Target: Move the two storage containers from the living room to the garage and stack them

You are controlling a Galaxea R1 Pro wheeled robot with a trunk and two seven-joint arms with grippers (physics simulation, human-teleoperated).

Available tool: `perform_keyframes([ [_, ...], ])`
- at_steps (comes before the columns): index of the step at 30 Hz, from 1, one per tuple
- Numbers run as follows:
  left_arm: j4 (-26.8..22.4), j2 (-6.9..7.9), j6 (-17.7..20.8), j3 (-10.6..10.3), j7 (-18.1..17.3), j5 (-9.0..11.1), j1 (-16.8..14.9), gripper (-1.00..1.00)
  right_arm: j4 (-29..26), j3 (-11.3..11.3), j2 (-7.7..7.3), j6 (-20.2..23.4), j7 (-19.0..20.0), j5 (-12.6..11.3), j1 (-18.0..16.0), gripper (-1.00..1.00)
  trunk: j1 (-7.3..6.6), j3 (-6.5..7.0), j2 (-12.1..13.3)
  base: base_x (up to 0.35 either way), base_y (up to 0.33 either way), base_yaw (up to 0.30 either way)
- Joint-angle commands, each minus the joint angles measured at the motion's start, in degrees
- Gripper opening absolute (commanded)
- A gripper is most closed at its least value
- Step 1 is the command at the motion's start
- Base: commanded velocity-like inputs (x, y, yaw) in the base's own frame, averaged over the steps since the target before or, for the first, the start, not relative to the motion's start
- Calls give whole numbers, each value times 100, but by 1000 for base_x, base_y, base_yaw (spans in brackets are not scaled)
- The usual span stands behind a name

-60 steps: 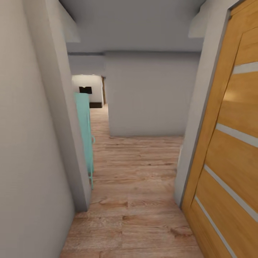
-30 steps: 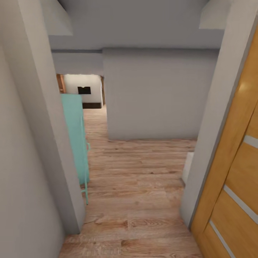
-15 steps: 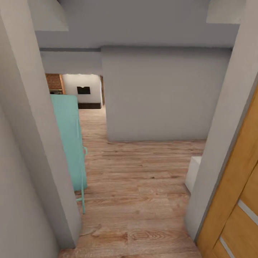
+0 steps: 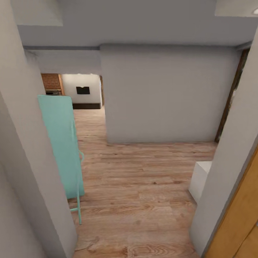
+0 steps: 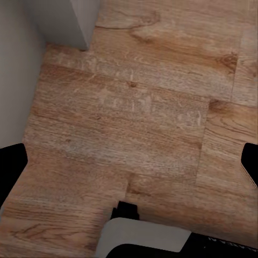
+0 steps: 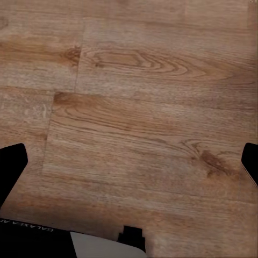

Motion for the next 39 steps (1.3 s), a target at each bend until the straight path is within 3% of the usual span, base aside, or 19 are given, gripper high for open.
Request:
perform_keyframes([
  [1,11,0,-20,-3,-19,58,-7,100,24,27,-1,-45,-2,28,-11,100,5,-10,-8,326,0,0],
  [32,11,-4,-30,-3,-19,67,-7,100,24,27,-1,-53,9,28,-11,100,5,-10,-8,326,0,0],
  [39,41,-109,-686,-10,-30,68,-7,100,18,16,-4,-61,78,28,-11,100,5,-10,-8,326,0,0],
])
